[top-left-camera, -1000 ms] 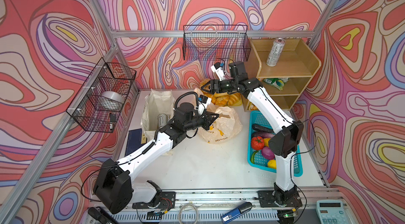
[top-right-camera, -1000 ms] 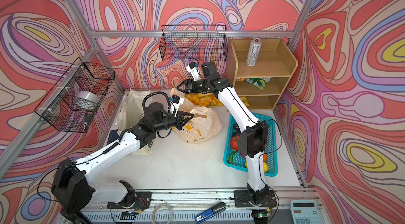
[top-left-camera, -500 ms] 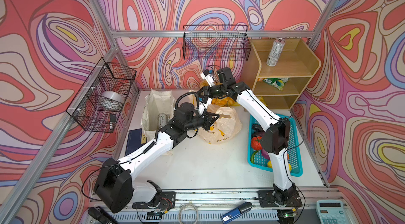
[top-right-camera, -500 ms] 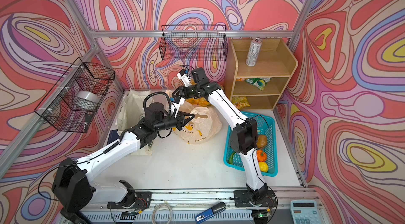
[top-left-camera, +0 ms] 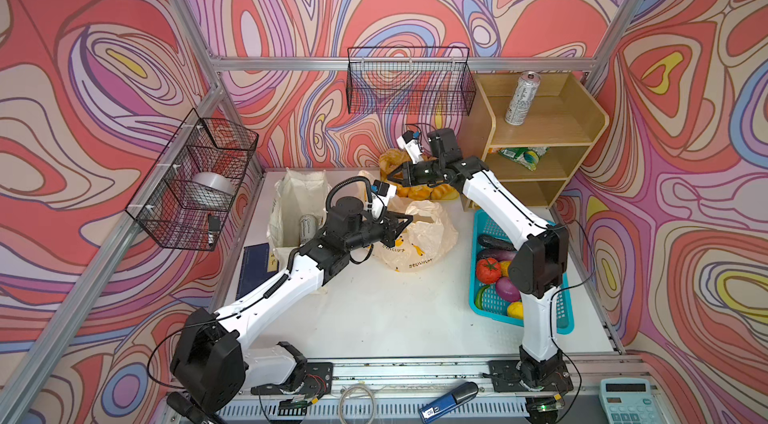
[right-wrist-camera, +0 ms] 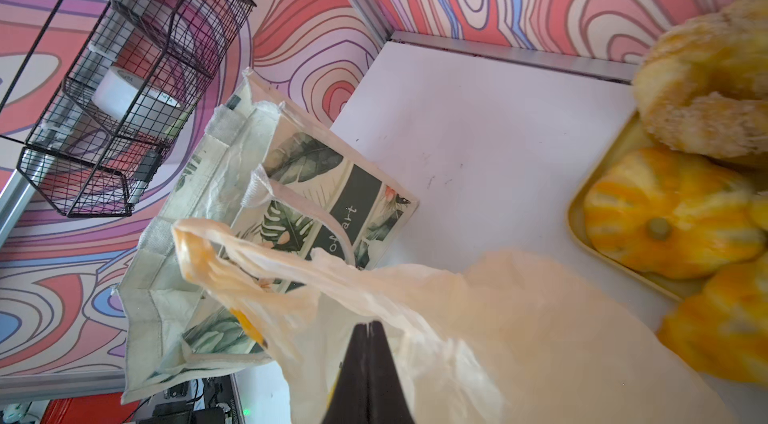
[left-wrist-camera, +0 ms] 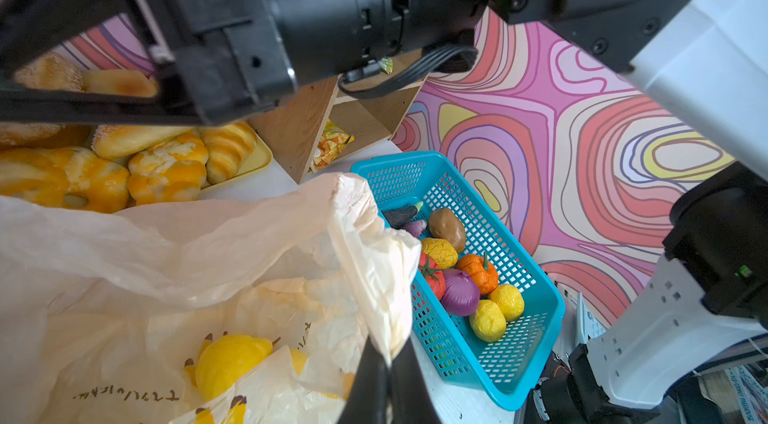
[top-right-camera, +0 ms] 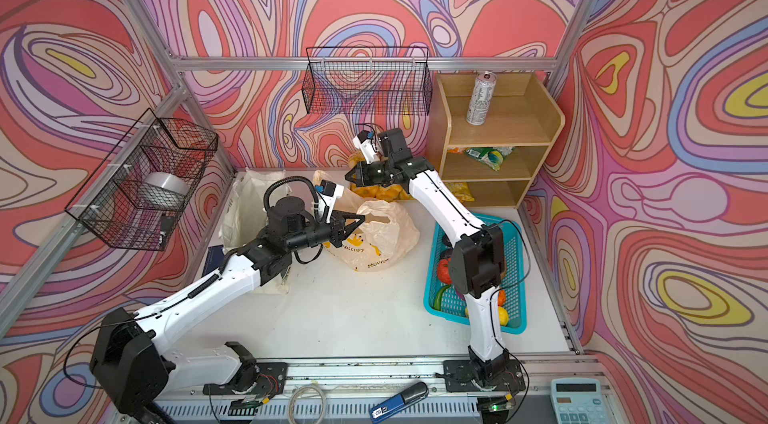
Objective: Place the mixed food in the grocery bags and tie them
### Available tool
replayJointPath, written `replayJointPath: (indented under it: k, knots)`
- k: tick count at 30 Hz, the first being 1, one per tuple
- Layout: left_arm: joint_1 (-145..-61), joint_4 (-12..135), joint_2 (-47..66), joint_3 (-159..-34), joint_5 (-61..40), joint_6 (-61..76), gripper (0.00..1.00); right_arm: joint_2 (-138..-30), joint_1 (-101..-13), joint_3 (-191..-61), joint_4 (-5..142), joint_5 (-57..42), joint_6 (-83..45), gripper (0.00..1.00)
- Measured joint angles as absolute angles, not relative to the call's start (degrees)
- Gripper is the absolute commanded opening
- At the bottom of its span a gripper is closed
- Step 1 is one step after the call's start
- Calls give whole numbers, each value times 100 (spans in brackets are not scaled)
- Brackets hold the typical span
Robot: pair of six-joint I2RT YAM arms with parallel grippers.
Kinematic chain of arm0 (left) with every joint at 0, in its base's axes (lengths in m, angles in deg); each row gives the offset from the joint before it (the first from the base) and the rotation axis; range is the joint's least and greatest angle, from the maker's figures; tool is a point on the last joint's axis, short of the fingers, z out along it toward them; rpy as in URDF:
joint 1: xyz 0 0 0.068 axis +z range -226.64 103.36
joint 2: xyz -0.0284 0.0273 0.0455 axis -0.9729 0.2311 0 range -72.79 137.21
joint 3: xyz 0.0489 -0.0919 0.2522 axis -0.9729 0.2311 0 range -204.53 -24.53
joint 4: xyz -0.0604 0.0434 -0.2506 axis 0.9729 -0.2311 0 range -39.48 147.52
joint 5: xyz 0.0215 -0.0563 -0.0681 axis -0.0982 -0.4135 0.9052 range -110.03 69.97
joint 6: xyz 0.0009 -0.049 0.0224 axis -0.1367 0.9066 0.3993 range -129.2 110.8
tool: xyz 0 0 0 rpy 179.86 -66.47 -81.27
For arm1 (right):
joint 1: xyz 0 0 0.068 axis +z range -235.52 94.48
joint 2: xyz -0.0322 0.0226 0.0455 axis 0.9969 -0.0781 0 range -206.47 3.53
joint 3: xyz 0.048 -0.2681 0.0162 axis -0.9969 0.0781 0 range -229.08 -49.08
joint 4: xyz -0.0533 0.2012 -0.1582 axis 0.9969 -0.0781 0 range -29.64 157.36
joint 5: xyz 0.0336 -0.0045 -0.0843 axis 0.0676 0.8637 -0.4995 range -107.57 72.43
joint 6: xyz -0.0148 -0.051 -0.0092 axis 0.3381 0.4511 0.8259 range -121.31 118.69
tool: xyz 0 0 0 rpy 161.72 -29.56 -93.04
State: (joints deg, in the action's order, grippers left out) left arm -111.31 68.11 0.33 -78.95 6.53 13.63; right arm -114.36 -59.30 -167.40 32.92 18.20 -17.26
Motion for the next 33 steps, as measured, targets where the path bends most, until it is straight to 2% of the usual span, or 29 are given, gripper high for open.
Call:
replayJointPath:
  k: [4, 7, 8, 11, 18, 28, 30, 32, 33]
  knots:
    - [-11131, 6864, -30, -7827, 682, 1385, 0, -11158, -6031, -16598, 3467, 1803, -1704, 0]
    - [-11131, 6942, -39, -7724, 795, 1405, 0, -11053, -6009, -16590, 3646, 1940, -1627, 54]
    - [-11131, 6955, -39, -7689, 846, 1402, 0, -11047, -5998, -16596, 3703, 1997, -1586, 63]
    - [-11131, 6973, -39, -7639, 975, 1400, 0, -11073, -5961, -16670, 3727, 2187, -1422, 73]
    - [-11131, 7154, 29, -7639, 1263, 1444, 0, -11453, -5777, -17241, 3710, 2493, -1046, 81]
    - [-11131, 7150, 201, -7641, 1477, 1507, 0, -12162, -5408, -17890, 3651, 2530, -869, 81]
    - [-11131, 7150, 204, -7641, 1493, 1507, 0, -12363, -5408, -18063, 3662, 2517, -921, 69]
    - [-11131, 7150, 210, -7641, 1497, 1510, 0, -12496, -5408, -18148, 3679, 2500, -956, 38]
    - [-11131, 7150, 219, -7641, 1504, 1510, 0, -12542, -5410, -18152, 3683, 2480, -982, 18]
